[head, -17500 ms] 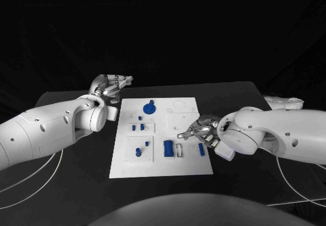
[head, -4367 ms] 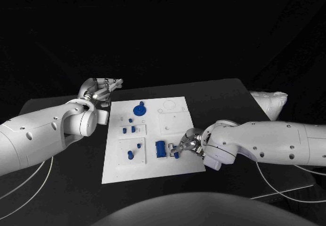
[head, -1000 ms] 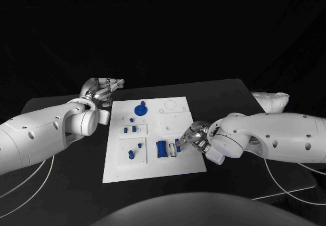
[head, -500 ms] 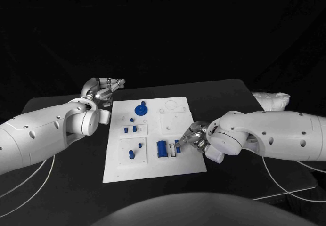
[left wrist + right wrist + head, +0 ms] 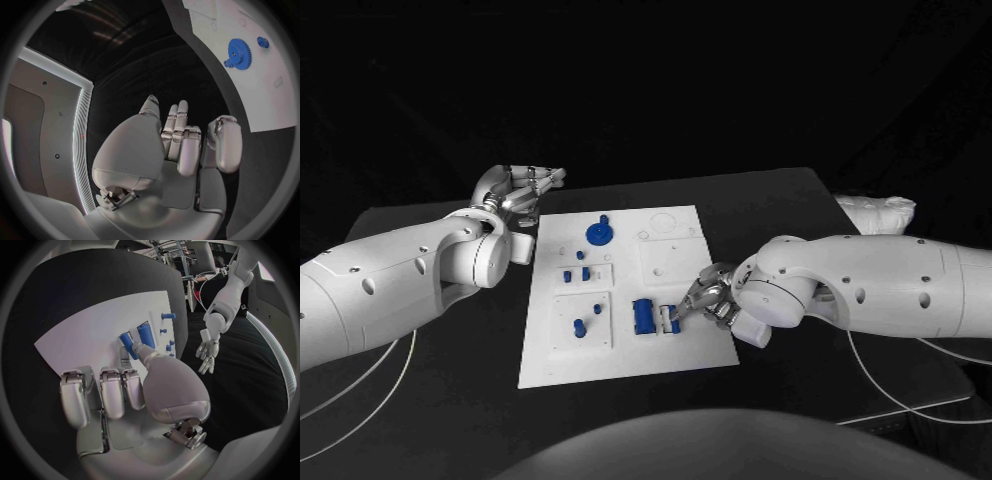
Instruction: Assemble the parts on the task board
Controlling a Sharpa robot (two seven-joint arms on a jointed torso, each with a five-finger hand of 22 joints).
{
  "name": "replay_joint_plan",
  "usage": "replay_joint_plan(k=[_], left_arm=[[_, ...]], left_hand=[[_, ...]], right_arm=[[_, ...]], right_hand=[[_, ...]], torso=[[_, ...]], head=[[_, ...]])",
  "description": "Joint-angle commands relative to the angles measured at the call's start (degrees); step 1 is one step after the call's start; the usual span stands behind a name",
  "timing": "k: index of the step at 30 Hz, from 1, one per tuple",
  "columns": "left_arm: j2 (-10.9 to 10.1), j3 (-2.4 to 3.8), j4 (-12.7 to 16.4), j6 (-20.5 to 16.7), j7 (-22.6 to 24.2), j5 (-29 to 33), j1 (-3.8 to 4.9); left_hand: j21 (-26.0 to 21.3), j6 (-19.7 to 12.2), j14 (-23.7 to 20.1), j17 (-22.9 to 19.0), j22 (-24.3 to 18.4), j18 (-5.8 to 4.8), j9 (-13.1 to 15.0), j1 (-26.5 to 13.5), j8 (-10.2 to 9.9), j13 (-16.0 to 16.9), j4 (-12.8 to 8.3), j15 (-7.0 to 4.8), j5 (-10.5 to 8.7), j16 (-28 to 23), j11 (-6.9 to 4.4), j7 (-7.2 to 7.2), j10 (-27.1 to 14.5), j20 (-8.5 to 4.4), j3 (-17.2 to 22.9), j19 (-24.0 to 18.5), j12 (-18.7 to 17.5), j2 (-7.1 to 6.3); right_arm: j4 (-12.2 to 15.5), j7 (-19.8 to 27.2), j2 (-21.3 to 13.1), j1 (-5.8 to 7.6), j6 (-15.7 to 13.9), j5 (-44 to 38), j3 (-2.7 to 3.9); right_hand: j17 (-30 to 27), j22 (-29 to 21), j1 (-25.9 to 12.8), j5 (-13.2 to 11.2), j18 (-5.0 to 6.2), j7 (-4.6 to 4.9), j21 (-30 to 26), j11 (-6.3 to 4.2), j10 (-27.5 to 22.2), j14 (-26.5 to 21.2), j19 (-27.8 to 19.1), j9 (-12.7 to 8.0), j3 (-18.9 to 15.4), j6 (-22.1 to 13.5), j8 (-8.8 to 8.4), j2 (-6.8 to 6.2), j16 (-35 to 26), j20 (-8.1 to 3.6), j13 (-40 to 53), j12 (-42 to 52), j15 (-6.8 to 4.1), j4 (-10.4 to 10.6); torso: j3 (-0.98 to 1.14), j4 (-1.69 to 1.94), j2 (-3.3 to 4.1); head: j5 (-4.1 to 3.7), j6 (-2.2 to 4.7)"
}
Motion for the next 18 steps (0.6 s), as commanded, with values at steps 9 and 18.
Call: replay_joint_plan(k=[9, 18], left_arm=[[0.0, 0.04, 0.1, 0.8, 0.2, -0.2, 0.04], [0.1, 0.04, 0.1, 0.9, 0.1, -0.2, 0.04]], left_hand=[[-0.4, -0.2, 5.6, 14.3, 12.3, -0.14, 0.1, -0.2, 0.2, 0.1, 0.1, 0.19, 0.25, 0.0, 0.09, -0.04, -0.3, 0.19, -0.3, 0.0, 0.2, 0.51], [-0.4, -0.2, 5.6, 14.3, 12.3, -0.14, 0.1, -0.2, 0.2, 0.1, 0.1, 0.19, 0.25, 0.0, 0.09, -0.04, -0.3, 0.19, -0.3, 0.0, 0.2, 0.51]], right_arm=[[-0.7, -1.3, 0.9, -0.12, 2.1, 0.5, -0.02], [-1.3, -1.4, 1.7, -0.13, 2.1, 0.5, -0.01]], right_hand=[[15.1, 15.1, 0.0, -0.9, -0.81, 0.02, 0.3, -0.43, 6.0, 6.0, 6.0, -0.4, -0.2, 0.5, -0.76, -0.5, 0.4, -0.44, 15.1, 0.2, -0.34, 0.5], [15.1, 15.1, -0.1, -1.3, -0.81, 0.12, 0.3, -0.36, 6.0, 6.0, 6.0, -0.6, -0.3, 0.4, -1.19, -0.55, 0.4, -0.43, 15.1, 0.2, -0.3, 0.6]], torso=[[0.0, -0.06, -0.03], [0.01, 0.01, 0.02]], head=[[0.01, 0.0], [-0.02, 0.0]])
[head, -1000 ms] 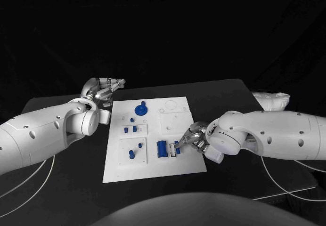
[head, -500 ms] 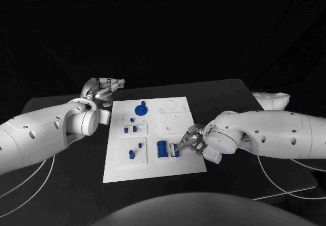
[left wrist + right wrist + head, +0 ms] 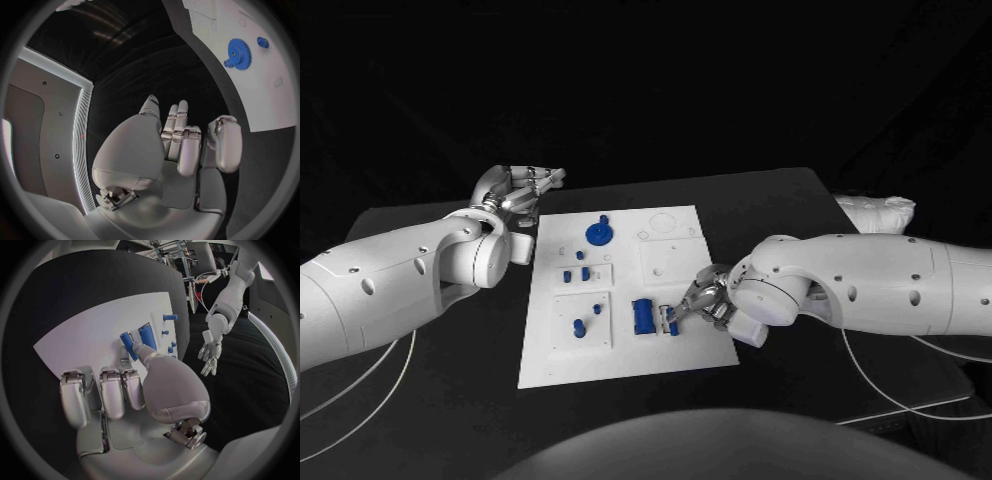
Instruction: Assemble the parts on the task board
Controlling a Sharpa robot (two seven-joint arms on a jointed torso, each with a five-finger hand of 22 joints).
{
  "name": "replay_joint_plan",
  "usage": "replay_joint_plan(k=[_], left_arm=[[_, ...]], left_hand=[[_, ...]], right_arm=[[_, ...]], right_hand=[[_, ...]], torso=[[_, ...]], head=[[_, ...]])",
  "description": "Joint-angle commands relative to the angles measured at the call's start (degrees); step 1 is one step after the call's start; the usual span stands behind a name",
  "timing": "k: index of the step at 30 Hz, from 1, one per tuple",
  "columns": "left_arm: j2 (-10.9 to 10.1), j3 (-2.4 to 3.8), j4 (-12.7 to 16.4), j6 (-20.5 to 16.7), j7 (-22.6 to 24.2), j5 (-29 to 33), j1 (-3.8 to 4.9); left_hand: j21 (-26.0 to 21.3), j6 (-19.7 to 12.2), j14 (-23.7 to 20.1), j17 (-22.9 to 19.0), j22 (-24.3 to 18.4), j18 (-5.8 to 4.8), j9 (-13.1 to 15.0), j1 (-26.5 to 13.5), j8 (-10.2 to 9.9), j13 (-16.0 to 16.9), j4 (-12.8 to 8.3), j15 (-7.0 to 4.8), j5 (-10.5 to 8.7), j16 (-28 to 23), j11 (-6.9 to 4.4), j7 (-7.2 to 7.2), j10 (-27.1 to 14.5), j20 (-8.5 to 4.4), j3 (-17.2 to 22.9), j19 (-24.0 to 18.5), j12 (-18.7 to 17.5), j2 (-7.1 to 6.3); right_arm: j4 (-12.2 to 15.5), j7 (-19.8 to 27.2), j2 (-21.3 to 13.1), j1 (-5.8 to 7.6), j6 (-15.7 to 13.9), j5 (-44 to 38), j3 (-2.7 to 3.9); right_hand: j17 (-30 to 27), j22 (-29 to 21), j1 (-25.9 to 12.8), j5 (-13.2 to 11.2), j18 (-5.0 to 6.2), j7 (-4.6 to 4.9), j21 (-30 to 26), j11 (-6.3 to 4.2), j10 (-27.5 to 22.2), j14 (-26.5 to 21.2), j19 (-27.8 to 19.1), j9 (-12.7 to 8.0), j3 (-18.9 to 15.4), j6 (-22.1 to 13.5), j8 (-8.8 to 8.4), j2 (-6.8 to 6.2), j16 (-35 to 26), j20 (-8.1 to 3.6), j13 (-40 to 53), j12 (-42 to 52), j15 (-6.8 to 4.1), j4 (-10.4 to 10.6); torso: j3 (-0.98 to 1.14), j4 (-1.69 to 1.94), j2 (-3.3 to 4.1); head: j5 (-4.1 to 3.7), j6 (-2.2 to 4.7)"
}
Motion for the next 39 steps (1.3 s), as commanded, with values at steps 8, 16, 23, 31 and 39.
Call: replay_joint_plan(k=[8, 16, 23, 31, 39], left_arm=[[0.1, 0.04, 0.2, 0.8, 0.2, -0.2, 0.04], [0.1, 0.04, 0.1, 0.9, 0.2, -0.2, 0.04], [0.2, 0.04, 0.1, 0.9, 0.1, -0.2, 0.04], [0.2, 0.04, 0.1, 0.9, 0.1, -0.2, 0.04], [0.2, 0.04, 0.1, 1.0, 0.0, -0.2, 0.04]], left_hand=[[-0.4, -0.2, 5.6, 14.3, 12.3, -0.14, 0.1, -0.2, 0.2, 0.1, 0.1, 0.19, 0.25, 0.0, 0.09, -0.04, -0.3, 0.19, -0.3, 0.0, 0.2, 0.51], [-0.4, -0.2, 5.6, 14.3, 12.3, -0.14, 0.1, -0.2, 0.2, 0.1, 0.1, 0.19, 0.25, 0.0, 0.09, -0.04, -0.3, 0.19, -0.3, 0.0, 0.2, 0.51], [-0.4, -0.2, 5.5, 14.3, 12.4, -0.14, 0.1, 0.0, 0.2, 0.1, 0.1, 0.19, 0.32, 0.0, 0.09, -0.04, -0.3, 0.19, -0.5, 0.0, 0.2, 0.6], [-0.4, -0.2, 5.5, 14.3, 12.4, -0.14, 0.1, 0.0, 0.2, 0.1, 0.1, 0.19, 0.32, 0.0, 0.09, -0.04, -0.3, 0.19, -0.5, 0.0, 0.2, 0.6], [-0.4, -0.2, 5.5, 14.3, 12.4, -0.14, 0.1, 0.0, 0.2, 0.1, 0.1, 0.19, 0.32, 0.0, 0.09, -0.04, -0.3, 0.19, -0.5, 0.0, 0.2, 0.6]], right_arm=[[-0.7, -0.6, 1.0, -0.07, 1.2, 0.1, -0.01], [-0.7, -0.2, 1.1, -0.08, 0.6, 0.1, -0.01], [-0.6, -0.1, 1.1, -0.08, 0.2, 0.1, -0.01], [-0.4, -0.1, 1.1, -0.08, 0.1, 0.1, -0.01], [-0.4, -0.1, 1.1, -0.08, 0.1, 0.2, -0.01]], right_hand=[[15.1, 15.1, -0.1, -0.6, -0.81, 0.89, 0.3, 0.07, 6.0, 6.0, 6.0, -0.7, -0.2, -1.0, -1.7, -0.5, 0.4, -0.24, 15.1, 0.2, 0.02, 0.6], [15.1, 15.1, 0.0, -0.7, -0.81, 1.21, 0.3, 0.36, 6.0, 6.0, 6.0, -0.9, -0.3, -1.7, -2.18, -0.49, 0.4, -0.06, 15.1, 0.2, 0.26, 0.6], [15.1, 15.1, 0.0, -0.7, -0.81, 1.23, 0.3, 0.38, 6.0, 6.0, 6.0, -0.9, -0.3, -1.8, -2.21, -0.48, 0.4, -0.05, 15.1, 0.2, 0.28, 0.6], [15.1, 15.1, 0.1, -0.7, -0.81, 1.32, 0.3, 0.46, 6.0, 6.0, 6.0, -0.9, -0.3, -1.9, -2.29, -0.53, 0.4, 0.02, 15.1, 0.2, 0.35, 0.6], [15.1, 15.1, -1.6, -4.0, -0.81, 1.76, 0.3, 0.95, 6.0, 6.0, 6.0, -1.2, -2.4, -2.1, -2.71, -1.92, 0.4, 0.55, 15.1, 0.2, 0.88, 1.8]], torso=[[0.02, -0.04, 0.02], [0.03, -0.03, 0.0], [0.0, -0.02, 0.01], [0.0, -0.03, 0.01], [-0.01, -0.02, -0.01]], head=[[0.08, 0.0], [0.06, 0.0], [0.13, 0.0], [0.12, 0.0], [0.14, 0.0]])
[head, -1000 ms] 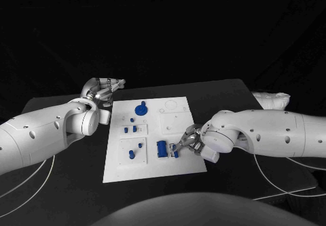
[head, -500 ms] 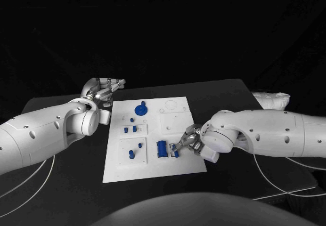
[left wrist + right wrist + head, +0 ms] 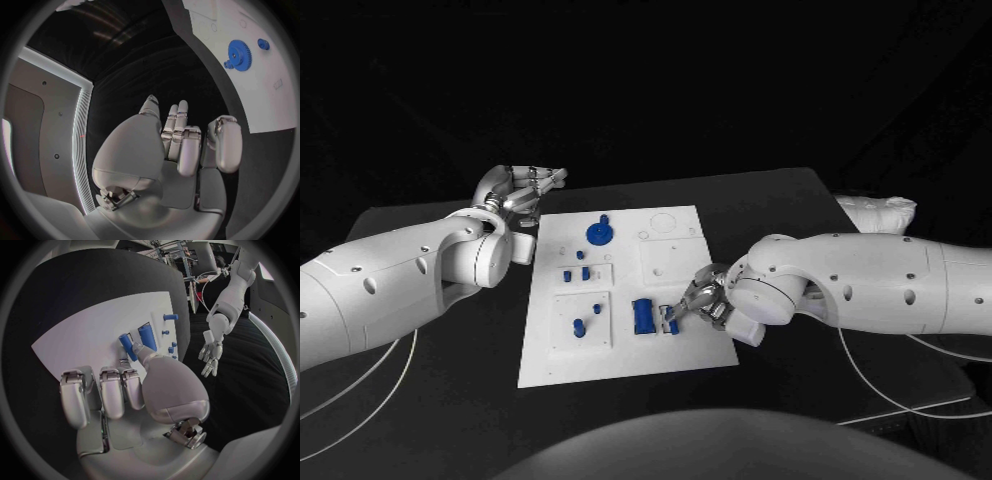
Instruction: Assemble the parts on the task board
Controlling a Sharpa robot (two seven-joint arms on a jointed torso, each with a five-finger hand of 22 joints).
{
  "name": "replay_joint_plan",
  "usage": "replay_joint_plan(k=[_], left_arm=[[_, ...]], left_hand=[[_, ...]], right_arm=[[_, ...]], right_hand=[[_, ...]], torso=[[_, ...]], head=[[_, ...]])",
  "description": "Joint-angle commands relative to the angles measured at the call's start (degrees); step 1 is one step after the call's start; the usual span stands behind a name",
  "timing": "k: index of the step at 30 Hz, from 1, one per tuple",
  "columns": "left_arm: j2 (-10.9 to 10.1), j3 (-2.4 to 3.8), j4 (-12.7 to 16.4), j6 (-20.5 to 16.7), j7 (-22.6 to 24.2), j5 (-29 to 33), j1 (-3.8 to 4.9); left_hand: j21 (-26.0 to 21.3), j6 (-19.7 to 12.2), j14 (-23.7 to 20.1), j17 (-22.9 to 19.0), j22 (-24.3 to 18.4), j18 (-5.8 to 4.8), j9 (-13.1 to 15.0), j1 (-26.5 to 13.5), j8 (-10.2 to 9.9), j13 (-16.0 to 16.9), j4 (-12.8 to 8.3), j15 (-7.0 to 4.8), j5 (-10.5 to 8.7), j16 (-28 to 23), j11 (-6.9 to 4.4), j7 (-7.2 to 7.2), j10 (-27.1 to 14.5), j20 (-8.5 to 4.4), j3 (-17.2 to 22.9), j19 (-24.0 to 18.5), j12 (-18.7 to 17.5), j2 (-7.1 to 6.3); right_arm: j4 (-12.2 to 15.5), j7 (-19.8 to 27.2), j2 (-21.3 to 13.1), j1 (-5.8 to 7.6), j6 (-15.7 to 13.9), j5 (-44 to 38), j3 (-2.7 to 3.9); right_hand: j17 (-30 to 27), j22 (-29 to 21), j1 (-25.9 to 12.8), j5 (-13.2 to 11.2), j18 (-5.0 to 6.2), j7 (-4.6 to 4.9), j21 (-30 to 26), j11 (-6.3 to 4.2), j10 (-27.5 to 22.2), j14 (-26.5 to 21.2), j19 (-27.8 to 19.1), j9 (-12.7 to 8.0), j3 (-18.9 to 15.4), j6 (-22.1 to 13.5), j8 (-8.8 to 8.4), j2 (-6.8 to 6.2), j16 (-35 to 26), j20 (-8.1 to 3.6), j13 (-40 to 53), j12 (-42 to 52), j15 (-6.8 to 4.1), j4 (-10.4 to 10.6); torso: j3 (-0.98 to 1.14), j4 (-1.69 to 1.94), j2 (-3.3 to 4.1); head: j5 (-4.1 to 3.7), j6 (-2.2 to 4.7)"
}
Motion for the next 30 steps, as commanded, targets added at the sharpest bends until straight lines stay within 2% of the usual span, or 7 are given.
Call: replay_joint_plan(k=[1, 9, 22, 27, 30], left_arm=[[0.1, 0.04, 0.1, 0.9, 0.2, -0.2, 0.04], [0.2, 0.04, 0.1, 1.0, 0.2, -0.2, 0.04], [0.1, 0.04, 0.0, 1.0, 0.2, -0.2, 0.04], [0.2, 0.04, 0.0, 1.0, 0.2, -0.2, 0.04], [0.2, 0.04, 0.0, 1.1, 0.2, -0.2, 0.04]], left_hand=[[-0.4, -0.2, 5.5, 14.3, 12.4, -0.15, 0.1, 0.0, 0.2, 0.1, -0.1, 0.19, 0.32, 0.0, 0.09, -0.04, -0.3, 0.19, -0.3, 0.0, 0.2, 0.6], [-0.4, -0.2, 5.5, 14.3, 12.4, -0.15, 0.1, 0.0, 0.2, 0.1, -0.1, 0.19, 0.32, 0.0, 0.09, -0.04, -0.3, 0.19, -0.3, 0.0, 0.2, 0.6], [-0.4, -0.2, 5.5, 14.3, 12.4, -0.15, 0.1, 0.0, 0.2, 0.1, -0.1, 0.19, 0.32, 0.0, 0.09, -0.04, -0.3, 0.19, -0.3, 0.0, 0.2, 0.6], [-0.4, -0.2, 5.5, 14.3, 12.4, -0.15, 0.1, 0.0, 0.2, 0.1, -0.1, 0.19, 0.32, 0.0, 0.09, -0.04, -0.3, 0.19, -0.3, 0.0, 0.2, 0.6], [-0.4, -0.2, 5.5, 14.3, 12.4, -0.15, 0.1, 0.0, 0.2, 0.1, -0.1, 0.19, 0.32, 0.0, 0.09, -0.04, -0.3, 0.19, -0.3, 0.0, 0.2, 0.6]], right_arm=[[0.2, 0.5, 0.2, -0.13, 0.3, 0.2, -0.05], [0.2, 0.5, 0.2, -0.13, 0.3, 0.3, -0.05], [0.2, 0.4, 0.3, -0.13, 0.2, 0.3, -0.05], [0.2, 0.5, 0.4, -0.13, 0.0, 0.4, -0.05], [0.2, 0.5, 0.4, -0.13, -0.2, 0.4, -0.05]], right_hand=[[15.1, 15.1, -0.6, -1.1, -0.81, 0.25, 0.3, 0.55, 6.0, 6.0, 6.0, -0.3, -1.0, -0.4, -0.31, -0.85, 0.4, 0.6, 15.1, 0.2, 0.49, 0.3], [15.1, 15.1, -1.3, -3.0, -0.81, 0.4, 0.3, 0.71, 6.0, 6.0, 6.0, -0.4, -2.5, -0.6, -0.55, -1.63, 0.4, 0.83, 15.1, 0.2, 0.66, 0.8], [15.1, 15.1, -1.3, -3.6, -0.81, 0.46, 0.3, 0.77, 6.0, 6.0, 6.0, -0.5, -3.0, -0.7, -0.66, -1.93, 0.4, 0.9, 15.1, 0.2, 0.72, 0.7], [15.1, 15.1, -2.9, -5.6, -0.81, 0.3, 0.3, 0.68, 6.0, 6.0, 6.0, -0.2, -4.8, 0.1, -0.15, -2.43, 0.4, 0.98, 15.1, 0.2, 0.72, 1.8], [15.1, 15.1, -3.2, -5.9, -0.81, 0.05, 0.3, 0.48, 6.0, 6.0, 6.0, 0.2, -5.4, 0.6, 0.5, -2.32, 0.4, 0.9, 15.1, 0.2, 0.58, 2.0]], torso=[[-0.02, 0.02, -0.01], [-0.02, 0.01, -0.01], [-0.01, -0.01, -0.04], [-0.04, -0.02, -0.02], [-0.04, -0.01, -0.01]], head=[[-0.02, 0.0], [0.08, 0.0], [0.39, 0.0], [0.4, 0.0], [0.38, 0.0]])
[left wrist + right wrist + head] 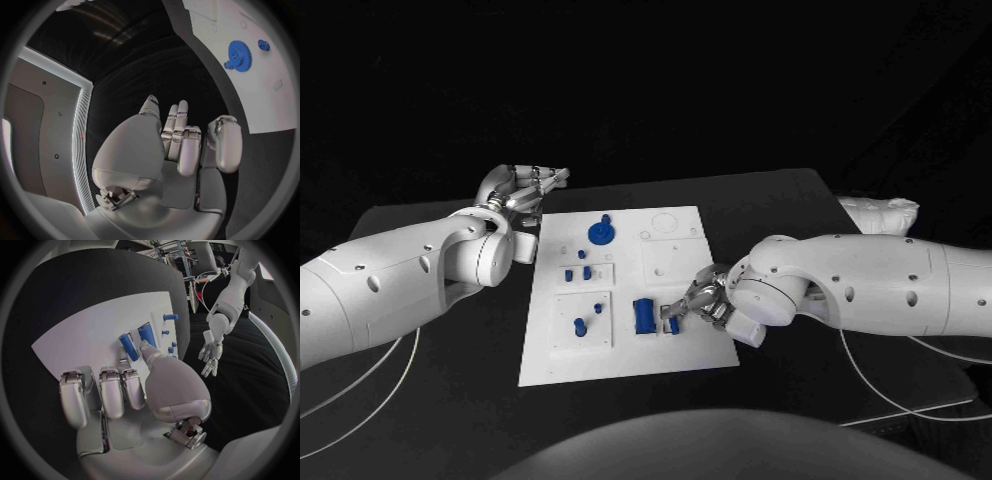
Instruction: Assemble the parts on the task board
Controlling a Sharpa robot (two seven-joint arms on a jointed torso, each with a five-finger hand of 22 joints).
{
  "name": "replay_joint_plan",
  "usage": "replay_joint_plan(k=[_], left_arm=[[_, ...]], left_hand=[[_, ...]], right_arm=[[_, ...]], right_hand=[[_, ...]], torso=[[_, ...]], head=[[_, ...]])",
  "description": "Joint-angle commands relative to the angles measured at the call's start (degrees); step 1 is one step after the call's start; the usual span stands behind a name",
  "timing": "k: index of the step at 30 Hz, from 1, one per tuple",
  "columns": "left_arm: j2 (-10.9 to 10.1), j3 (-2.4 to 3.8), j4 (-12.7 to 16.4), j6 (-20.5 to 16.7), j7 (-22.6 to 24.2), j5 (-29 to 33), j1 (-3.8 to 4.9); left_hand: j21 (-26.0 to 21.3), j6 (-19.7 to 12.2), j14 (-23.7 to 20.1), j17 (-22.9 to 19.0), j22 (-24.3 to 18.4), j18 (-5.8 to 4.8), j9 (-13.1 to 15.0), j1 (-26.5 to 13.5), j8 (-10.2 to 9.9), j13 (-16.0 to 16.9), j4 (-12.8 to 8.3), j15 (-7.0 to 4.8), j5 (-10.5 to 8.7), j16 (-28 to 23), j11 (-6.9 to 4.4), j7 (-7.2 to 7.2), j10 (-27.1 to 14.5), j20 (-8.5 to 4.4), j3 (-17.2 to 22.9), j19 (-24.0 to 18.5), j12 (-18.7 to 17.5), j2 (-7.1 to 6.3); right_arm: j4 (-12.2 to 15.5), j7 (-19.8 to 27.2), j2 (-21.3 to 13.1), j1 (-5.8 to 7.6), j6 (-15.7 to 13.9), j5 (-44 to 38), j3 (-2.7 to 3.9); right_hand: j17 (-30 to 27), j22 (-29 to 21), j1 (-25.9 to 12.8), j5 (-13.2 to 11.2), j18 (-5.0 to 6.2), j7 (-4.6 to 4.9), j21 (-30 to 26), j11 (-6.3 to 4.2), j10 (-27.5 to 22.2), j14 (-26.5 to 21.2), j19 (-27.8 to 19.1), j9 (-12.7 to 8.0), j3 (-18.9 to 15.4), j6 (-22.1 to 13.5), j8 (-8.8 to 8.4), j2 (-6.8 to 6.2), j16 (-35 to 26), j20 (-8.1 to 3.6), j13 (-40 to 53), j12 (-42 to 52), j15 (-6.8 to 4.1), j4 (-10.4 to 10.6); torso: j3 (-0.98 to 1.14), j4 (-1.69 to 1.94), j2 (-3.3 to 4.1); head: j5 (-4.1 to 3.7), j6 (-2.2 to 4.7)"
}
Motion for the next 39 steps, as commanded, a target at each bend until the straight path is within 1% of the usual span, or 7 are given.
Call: replay_joint_plan(k=[1, 18, 20, 23, 29, 33, 39], left_arm=[[0.2, 0.04, 0.1, 1.0, 0.3, -0.2, 0.04], [0.2, 0.04, 0.0, 1.1, 0.2, -0.2, 0.04], [0.2, 0.04, 0.0, 1.2, 0.2, -0.2, 0.04], [0.2, 0.04, 0.0, 1.2, 0.2, -0.2, 0.04], [0.2, 0.04, 0.0, 1.1, 0.2, -0.2, 0.04], [0.3, 0.04, 0.0, 1.1, 0.2, -0.2, 0.04], [0.3, 0.04, -0.1, 1.2, 0.2, -0.2, 0.04]], left_hand=[[-0.4, -0.2, 5.5, 14.3, 12.4, -0.15, 0.1, 0.0, 0.2, 0.1, -0.1, 0.19, 0.32, 0.0, 0.09, -0.04, -0.3, 0.19, -0.3, 0.0, 0.2, 0.6], [-0.4, -0.2, 5.5, 14.2, 12.3, -0.14, 0.1, 0.2, 0.3, 0.1, -0.1, 0.2, 0.39, -0.1, 0.09, -0.04, -0.3, 0.19, -0.4, 0.0, 0.2, 0.72], [-0.4, -0.2, 5.5, 14.2, 12.3, -0.14, 0.1, 0.2, 0.3, 0.1, -0.1, 0.2, 0.39, -0.1, 0.09, -0.04, -0.3, 0.19, -0.4, 0.0, 0.2, 0.72], [-0.4, -0.2, 5.5, 14.2, 12.3, -0.14, 0.1, 0.2, 0.3, 0.1, -0.1, 0.2, 0.39, -0.1, 0.09, -0.04, -0.3, 0.19, -0.4, 0.0, 0.2, 0.72], [-0.4, -0.2, 5.5, 14.2, 12.3, -0.14, 0.1, 0.2, 0.3, 0.1, -0.1, 0.2, 0.39, -0.1, 0.09, -0.04, -0.3, 0.19, -0.4, 0.0, 0.2, 0.72], [-0.4, -0.2, 5.5, 14.2, 12.3, -0.14, 0.1, 0.2, 0.3, 0.1, -0.1, 0.2, 0.39, -0.1, 0.09, -0.04, -0.3, 0.19, -0.4, 0.0, 0.2, 0.72], [-0.4, -0.2, 5.5, 14.2, 12.3, -0.14, 0.1, 0.2, 0.3, 0.1, -0.1, 0.2, 0.39, -0.1, 0.09, -0.04, -0.3, 0.19, -0.4, 0.0, 0.2, 0.72]], right_arm=[[0.2, 0.5, 0.2, -0.12, 0.1, 0.3, -0.04], [0.3, 0.5, 0.0, -0.12, -0.6, 0.3, -0.04], [0.3, 0.5, 0.0, -0.12, -0.7, 0.3, -0.04], [0.3, 0.5, 0.0, -0.12, -0.8, 0.4, -0.04], [0.4, 0.4, -0.1, -0.12, -0.8, 0.4, -0.04], [0.4, 0.4, -0.2, -0.12, -0.9, 0.4, -0.04], [0.4, 0.3, -0.2, -0.12, -1.0, 0.4, -0.04]], right_hand=[[15.1, 15.1, -0.8, -0.3, -0.82, -0.14, 0.3, 0.01, 6.0, 6.0, 6.0, 0.6, -0.6, 0.6, 0.75, 0.1, 0.4, 0.43, 15.1, 0.2, 0.12, -0.1], [15.1, 15.1, -0.8, -0.1, -0.82, -0.45, 0.3, -0.29, 6.0, 6.0, 6.0, 1.7, -1.2, 0.6, 2.13, 0.52, 0.4, 0.17, 15.1, 0.2, -0.16, 0.0], [15.1, 15.1, -0.8, 0.0, -0.82, -0.55, 0.3, -0.39, 6.0, 6.0, 6.0, 2.2, -1.4, 0.6, 2.68, 0.65, 0.4, 0.09, 15.1, 0.2, -0.25, 0.0], [15.1, 15.1, -0.7, 0.2, -0.82, -0.71, 0.3, -0.55, 6.0, 6.0, 6.0, 3.2, -1.8, 0.3, 3.69, 0.83, 0.4, -0.06, 15.1, 0.2, -0.41, 0.0], [15.1, 15.1, -0.6, 0.3, -0.82, -0.87, 0.3, -0.73, 6.0, 6.0, 6.0, 6.3, -2.9, -1.7, 6.56, 1.37, 0.4, -0.33, 15.1, 0.2, -0.62, -0.1], [15.1, 15.1, -0.6, 0.3, -0.82, -0.86, 0.3, -0.73, 6.0, 6.0, 6.0, 6.8, -3.1, -2.1, 6.96, 1.47, 0.4, -0.35, 15.1, 0.2, -0.62, -0.1], [15.1, 15.1, -0.5, 0.4, -0.82, -0.83, 0.3, -0.71, 6.0, 6.0, 6.0, 7.4, -3.3, -2.7, 7.51, 1.63, 0.4, -0.35, 15.1, 0.2, -0.61, -0.1]], torso=[[0.0, 0.01, 0.04], [0.06, -0.03, 0.02], [0.0, 0.03, 0.02], [0.02, 0.01, 0.01], [0.0, 0.02, 0.02], [0.04, 0.02, 0.02], [0.01, 0.03, 0.01]], head=[[-0.03, 0.0], [-0.1, 0.0], [-0.16, 0.0], [-0.12, 0.0], [-0.17, 0.0], [-0.13, 0.0], [-0.18, 0.0]])
